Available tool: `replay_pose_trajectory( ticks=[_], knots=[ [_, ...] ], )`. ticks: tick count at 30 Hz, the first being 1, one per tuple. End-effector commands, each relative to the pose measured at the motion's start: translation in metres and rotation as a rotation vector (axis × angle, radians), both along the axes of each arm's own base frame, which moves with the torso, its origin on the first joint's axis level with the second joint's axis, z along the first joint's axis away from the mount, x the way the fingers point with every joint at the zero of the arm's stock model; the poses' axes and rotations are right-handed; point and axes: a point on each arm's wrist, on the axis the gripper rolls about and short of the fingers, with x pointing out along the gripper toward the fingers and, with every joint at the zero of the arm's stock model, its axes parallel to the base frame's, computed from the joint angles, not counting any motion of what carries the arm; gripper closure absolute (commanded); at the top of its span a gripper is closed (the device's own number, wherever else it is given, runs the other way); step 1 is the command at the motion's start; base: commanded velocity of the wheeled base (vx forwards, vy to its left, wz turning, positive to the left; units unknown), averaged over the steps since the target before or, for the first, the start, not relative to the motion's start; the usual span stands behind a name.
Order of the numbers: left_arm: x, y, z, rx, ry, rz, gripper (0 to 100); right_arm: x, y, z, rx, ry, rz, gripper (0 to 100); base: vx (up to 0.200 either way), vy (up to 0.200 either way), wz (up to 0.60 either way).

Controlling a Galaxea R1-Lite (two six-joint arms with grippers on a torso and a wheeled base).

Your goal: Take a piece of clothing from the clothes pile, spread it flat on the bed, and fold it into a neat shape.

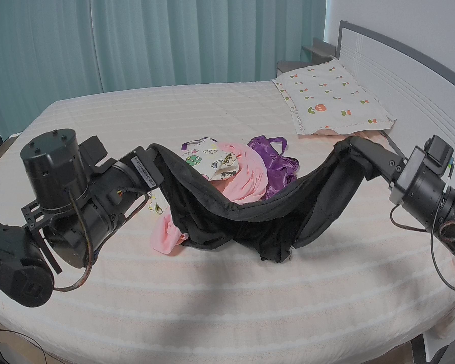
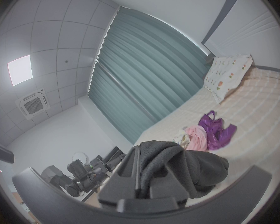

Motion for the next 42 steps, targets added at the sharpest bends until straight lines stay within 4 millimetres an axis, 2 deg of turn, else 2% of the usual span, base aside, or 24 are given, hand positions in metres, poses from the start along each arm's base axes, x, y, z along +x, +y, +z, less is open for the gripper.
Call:
replay_pose_trajectory(
  ticks=[1,2,6,12,17,23,30,42],
  knots=[
    [-0.014,0.01,-0.02,0.035,0.06,0.005,100,-0.009,-0.005,-0.034,-0.072,0.121,0.044,100,0.0,0.0,0.0],
    [-0.013,0.008,-0.035,0.049,0.102,-0.001,100,-0.003,0.004,-0.052,-0.103,0.199,0.065,100,0.0,0.0,0.0],
    [-0.018,0.004,-0.059,0.04,0.138,-0.032,100,0.001,0.021,-0.075,-0.156,0.281,0.107,100,0.0,0.0,0.0],
    [-0.033,0.007,-0.082,0.031,0.192,-0.058,100,0.001,0.027,-0.084,-0.15,0.273,0.118,100,0.0,0.0,0.0],
    [-0.03,0.004,-0.087,-0.019,0.226,-0.089,100,0.006,0.03,-0.094,-0.171,0.304,0.106,100,0.0,0.0,0.0],
    [-0.028,0.001,-0.105,0.017,0.293,-0.111,100,0.008,0.031,-0.099,-0.185,0.317,0.07,100,-0.067,0.0,0.0],
    [-0.028,0.002,-0.106,-0.001,0.304,-0.111,100,0.006,0.03,-0.094,-0.179,0.301,0.07,100,-0.2,0.0,0.0],
    [-0.03,0.004,-0.107,0.005,0.309,-0.106,100,0.006,0.03,-0.095,-0.183,0.306,0.07,100,0.0,0.0,0.0]
  ],
)
